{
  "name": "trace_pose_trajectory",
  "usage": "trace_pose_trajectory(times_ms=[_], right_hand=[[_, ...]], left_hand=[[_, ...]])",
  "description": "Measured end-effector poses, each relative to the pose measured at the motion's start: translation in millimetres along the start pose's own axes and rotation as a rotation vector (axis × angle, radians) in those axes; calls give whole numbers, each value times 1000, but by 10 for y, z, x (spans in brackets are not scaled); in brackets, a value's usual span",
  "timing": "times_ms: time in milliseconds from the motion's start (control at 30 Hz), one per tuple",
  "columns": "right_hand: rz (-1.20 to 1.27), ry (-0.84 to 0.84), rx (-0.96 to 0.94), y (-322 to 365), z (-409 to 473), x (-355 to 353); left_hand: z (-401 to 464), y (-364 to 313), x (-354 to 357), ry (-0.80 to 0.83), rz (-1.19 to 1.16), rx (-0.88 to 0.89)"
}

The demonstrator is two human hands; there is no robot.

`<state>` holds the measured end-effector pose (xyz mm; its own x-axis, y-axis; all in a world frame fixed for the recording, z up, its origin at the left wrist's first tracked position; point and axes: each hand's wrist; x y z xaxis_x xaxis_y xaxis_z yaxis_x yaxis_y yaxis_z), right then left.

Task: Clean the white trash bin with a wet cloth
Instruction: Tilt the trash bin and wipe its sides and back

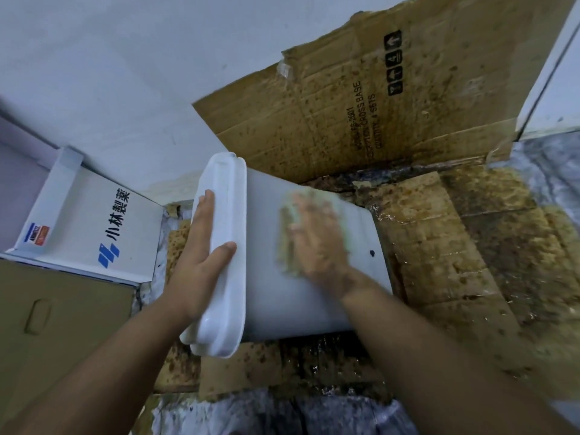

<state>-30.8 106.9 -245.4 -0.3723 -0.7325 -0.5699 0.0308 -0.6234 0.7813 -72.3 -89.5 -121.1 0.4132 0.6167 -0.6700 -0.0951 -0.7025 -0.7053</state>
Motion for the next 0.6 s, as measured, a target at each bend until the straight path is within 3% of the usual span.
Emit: trace_pose_trajectory(times_ms=[67,167,333,433,533,600], right_hand=[[94,78,-243,577,-4,52],[66,118,-302,484,-74,-25],[-21,63,124,-847,-544,-208],[6,40,346,-924,-720,-247],[-42,-28,81,-125,-579,-52],[109,61,-65,542,-399,20]], left_hand=[[13,16,-2,-5,-13,4],[8,79,-37,0,-48,-21],[-13,116,-75,6,-45,-52],[-9,55,-36,5,-26,-41],[3,25,-12,-1,-17,-24],[18,9,0,-4,-23,-13]])
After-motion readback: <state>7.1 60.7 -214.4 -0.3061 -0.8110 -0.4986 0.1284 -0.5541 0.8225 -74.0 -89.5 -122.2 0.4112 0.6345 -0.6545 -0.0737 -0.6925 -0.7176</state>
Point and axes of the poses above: each hand's wrist, its own z-axis towards the middle knuckle, its own x-axis out of the palm, y = z × x, and after that the axes turned 11 degrees about -x, right-handed
